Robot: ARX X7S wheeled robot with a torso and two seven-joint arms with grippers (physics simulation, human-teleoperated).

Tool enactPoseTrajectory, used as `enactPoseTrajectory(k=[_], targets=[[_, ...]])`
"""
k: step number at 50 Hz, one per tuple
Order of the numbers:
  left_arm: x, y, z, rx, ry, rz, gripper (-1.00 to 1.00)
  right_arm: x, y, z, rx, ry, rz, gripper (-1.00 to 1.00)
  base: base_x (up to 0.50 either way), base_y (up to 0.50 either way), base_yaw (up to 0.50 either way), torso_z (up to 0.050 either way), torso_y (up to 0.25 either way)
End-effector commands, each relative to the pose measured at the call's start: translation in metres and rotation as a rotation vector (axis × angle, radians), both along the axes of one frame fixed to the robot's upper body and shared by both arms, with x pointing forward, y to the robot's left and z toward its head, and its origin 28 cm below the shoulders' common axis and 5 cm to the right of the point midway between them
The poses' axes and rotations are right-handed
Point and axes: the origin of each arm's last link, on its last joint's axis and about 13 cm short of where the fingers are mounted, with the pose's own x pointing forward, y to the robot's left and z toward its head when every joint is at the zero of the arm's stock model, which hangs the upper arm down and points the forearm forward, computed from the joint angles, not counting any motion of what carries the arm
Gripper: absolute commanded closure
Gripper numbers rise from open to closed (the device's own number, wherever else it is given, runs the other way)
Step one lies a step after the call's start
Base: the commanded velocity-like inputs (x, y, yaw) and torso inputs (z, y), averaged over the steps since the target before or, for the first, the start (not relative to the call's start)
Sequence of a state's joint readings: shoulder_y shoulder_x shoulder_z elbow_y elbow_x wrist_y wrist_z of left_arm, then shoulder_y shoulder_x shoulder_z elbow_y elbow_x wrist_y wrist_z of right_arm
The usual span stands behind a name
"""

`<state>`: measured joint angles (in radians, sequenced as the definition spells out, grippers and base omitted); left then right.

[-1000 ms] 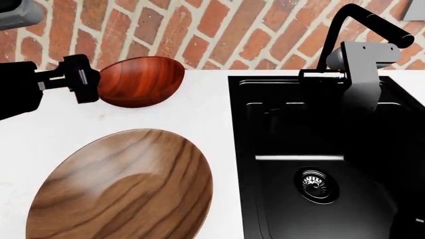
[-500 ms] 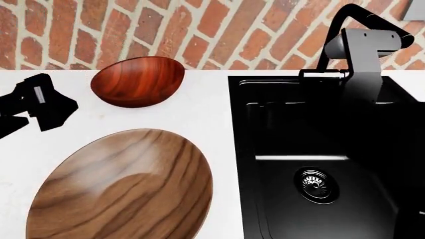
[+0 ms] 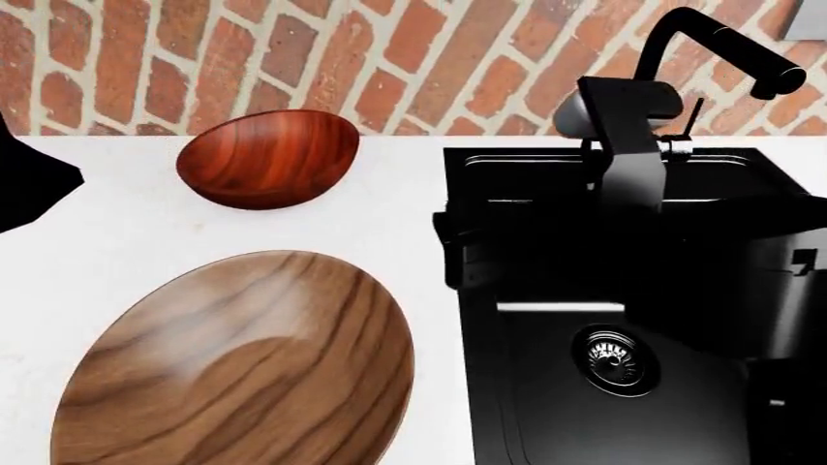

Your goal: Stack the bowls in the sink.

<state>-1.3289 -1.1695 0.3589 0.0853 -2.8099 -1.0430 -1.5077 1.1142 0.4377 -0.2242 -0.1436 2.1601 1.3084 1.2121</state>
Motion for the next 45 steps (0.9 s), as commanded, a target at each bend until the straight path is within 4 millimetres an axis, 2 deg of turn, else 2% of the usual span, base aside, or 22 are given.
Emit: enactPoseTrajectory(k=[1, 8, 17, 45], targets=[[0.002, 0.000, 0.004, 0.005, -0.022, -0.002, -1.00, -0.003, 0.014, 0.008, 0.028, 0.117, 0.092, -1.00, 0.00, 0.00, 0.00, 0.000, 0.000], [0.003, 0.000, 0.002, 0.000, -0.025, -0.007, -1.00, -0.006, 0.017, 0.015, 0.077, 0.208, 0.136, -1.00, 0.00, 0.00, 0.00, 0.000, 0.000], [0.005, 0.000, 0.001, -0.002, -0.031, -0.006, -1.00, -0.009, 0.020, 0.014, 0.086, 0.285, 0.177, -1.00, 0.00, 0.00, 0.00, 0.000, 0.000], [0.011, 0.001, 0.003, 0.025, -0.042, 0.002, -1.00, 0.009, 0.040, -0.027, 0.098, 0.426, 0.223, -1.00, 0.00, 0.00, 0.00, 0.000, 0.000]])
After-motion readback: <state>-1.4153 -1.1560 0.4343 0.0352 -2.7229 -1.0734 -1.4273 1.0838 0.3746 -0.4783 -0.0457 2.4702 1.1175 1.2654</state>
